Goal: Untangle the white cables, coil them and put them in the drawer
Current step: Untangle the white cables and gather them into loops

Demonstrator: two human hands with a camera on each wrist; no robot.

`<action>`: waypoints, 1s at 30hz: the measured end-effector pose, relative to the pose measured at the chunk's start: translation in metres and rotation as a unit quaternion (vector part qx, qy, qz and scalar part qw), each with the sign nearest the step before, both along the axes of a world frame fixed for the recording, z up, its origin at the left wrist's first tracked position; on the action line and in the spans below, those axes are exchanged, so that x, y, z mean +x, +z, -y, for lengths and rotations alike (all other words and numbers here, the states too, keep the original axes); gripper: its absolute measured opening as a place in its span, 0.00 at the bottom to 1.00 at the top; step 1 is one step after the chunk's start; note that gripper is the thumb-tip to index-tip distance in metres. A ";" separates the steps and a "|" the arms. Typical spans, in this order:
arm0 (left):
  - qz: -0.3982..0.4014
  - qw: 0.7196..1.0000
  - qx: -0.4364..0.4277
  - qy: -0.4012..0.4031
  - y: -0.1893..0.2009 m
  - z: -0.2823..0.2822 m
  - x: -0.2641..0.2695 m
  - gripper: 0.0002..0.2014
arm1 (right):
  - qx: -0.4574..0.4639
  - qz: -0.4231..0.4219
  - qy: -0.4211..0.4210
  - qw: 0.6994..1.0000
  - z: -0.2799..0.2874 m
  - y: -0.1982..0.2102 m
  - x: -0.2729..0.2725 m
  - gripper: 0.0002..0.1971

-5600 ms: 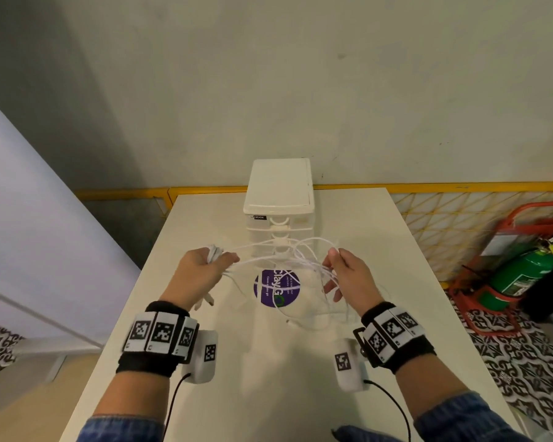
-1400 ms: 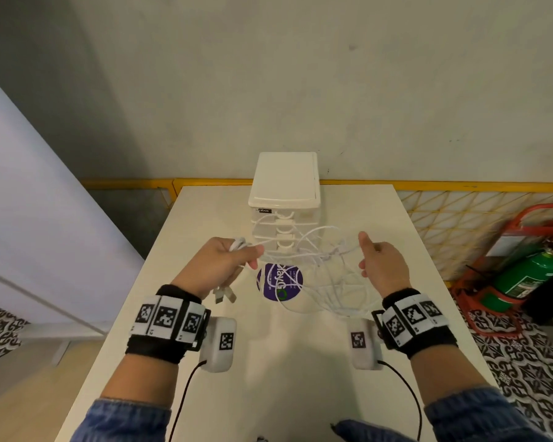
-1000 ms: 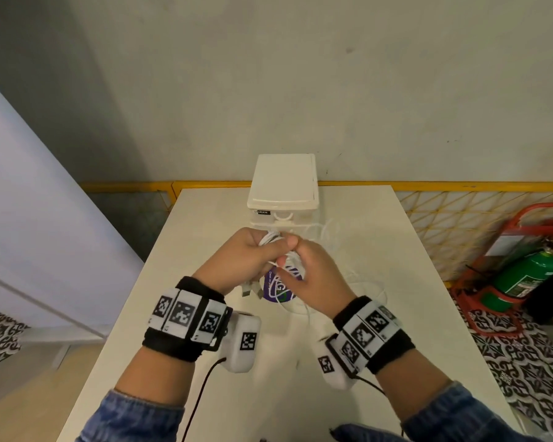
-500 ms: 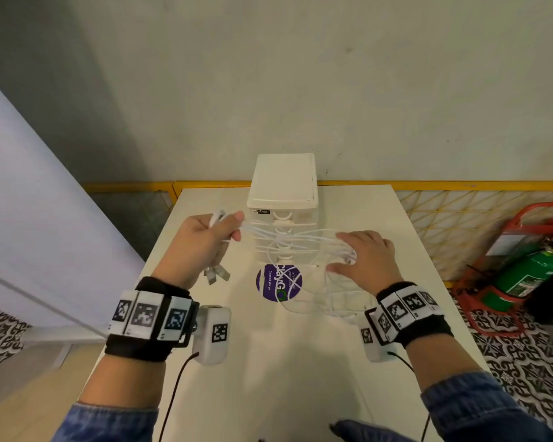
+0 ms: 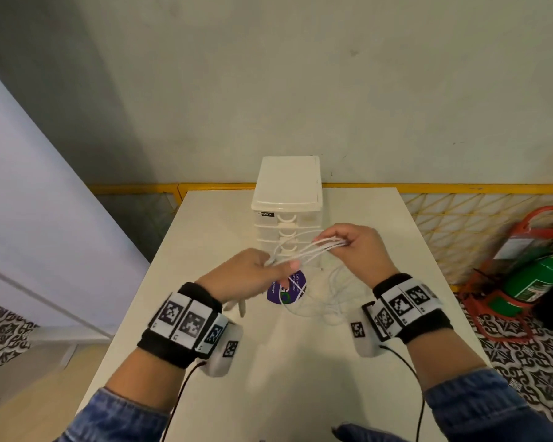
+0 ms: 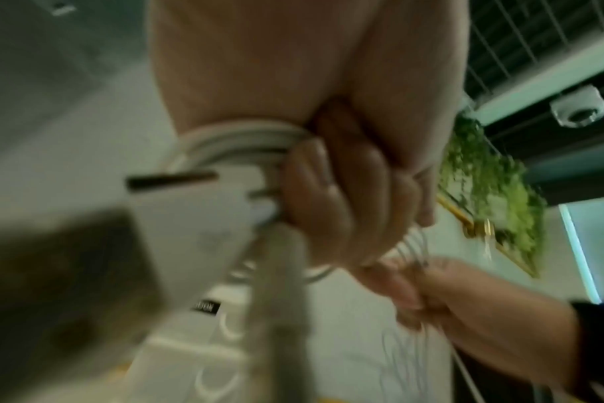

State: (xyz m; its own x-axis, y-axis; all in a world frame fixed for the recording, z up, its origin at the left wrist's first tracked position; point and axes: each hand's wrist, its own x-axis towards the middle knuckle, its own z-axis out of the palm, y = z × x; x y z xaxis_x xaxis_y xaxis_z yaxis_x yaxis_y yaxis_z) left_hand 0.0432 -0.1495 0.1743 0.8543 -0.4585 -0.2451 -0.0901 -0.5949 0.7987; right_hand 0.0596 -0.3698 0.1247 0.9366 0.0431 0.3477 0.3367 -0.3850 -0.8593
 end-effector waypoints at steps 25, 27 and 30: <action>-0.053 0.610 -0.771 0.176 0.034 -0.011 0.035 0.22 | -0.174 -0.056 0.128 0.975 -0.053 -0.052 -0.017 0.10; -0.015 0.655 -0.724 0.217 0.029 -0.006 0.035 0.21 | -0.183 -0.037 0.140 0.972 -0.059 -0.049 -0.021 0.11; -0.013 0.694 -0.691 0.203 0.026 -0.005 0.032 0.21 | -0.173 -0.028 0.138 0.975 -0.061 -0.045 -0.024 0.12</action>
State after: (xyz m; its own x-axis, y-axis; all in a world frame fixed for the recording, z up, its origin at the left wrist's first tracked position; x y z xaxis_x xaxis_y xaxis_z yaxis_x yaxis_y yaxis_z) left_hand 0.0754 -0.1446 0.2005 0.9852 0.0070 0.1711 -0.1149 0.7679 0.6302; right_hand 0.0358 -0.3090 0.0799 0.8899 0.4012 0.2172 0.4251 -0.5561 -0.7141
